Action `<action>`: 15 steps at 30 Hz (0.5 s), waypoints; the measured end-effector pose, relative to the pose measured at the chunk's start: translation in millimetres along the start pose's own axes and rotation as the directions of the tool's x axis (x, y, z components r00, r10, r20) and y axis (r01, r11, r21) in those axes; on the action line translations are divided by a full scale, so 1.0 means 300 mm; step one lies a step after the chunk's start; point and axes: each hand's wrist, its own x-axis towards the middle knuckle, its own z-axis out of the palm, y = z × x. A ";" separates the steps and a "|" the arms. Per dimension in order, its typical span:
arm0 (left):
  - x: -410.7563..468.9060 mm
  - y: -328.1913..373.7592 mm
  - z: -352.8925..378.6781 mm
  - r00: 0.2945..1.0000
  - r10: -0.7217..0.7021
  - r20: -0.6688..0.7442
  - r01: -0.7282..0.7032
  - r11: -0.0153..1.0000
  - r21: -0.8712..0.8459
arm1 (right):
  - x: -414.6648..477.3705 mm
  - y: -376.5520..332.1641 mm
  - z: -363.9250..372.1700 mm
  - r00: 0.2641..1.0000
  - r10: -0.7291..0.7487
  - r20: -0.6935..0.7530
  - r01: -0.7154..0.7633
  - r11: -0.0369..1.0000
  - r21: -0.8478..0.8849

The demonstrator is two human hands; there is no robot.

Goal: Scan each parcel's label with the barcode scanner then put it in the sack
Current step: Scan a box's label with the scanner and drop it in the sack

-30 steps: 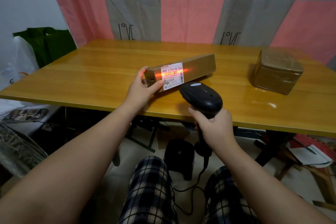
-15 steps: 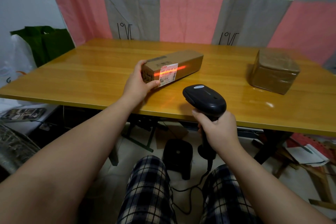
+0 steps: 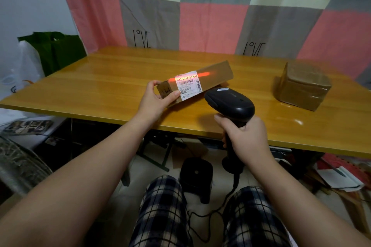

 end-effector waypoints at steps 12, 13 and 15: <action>-0.306 -0.003 -0.266 0.963 0.024 -0.269 -0.076 0.980 -0.185 | 0.006 -0.176 0.219 0.901 -0.137 0.411 0.078 0.985 0.157; -0.371 -0.029 -0.317 0.941 0.012 -0.337 -0.083 0.977 -0.195 | -0.015 -0.193 0.278 0.866 -0.161 0.473 0.083 0.980 0.182; -0.504 -0.093 -0.418 0.877 -0.009 -0.480 -0.103 0.973 -0.207 | -0.062 -0.213 0.405 0.808 -0.179 0.562 0.057 0.972 0.227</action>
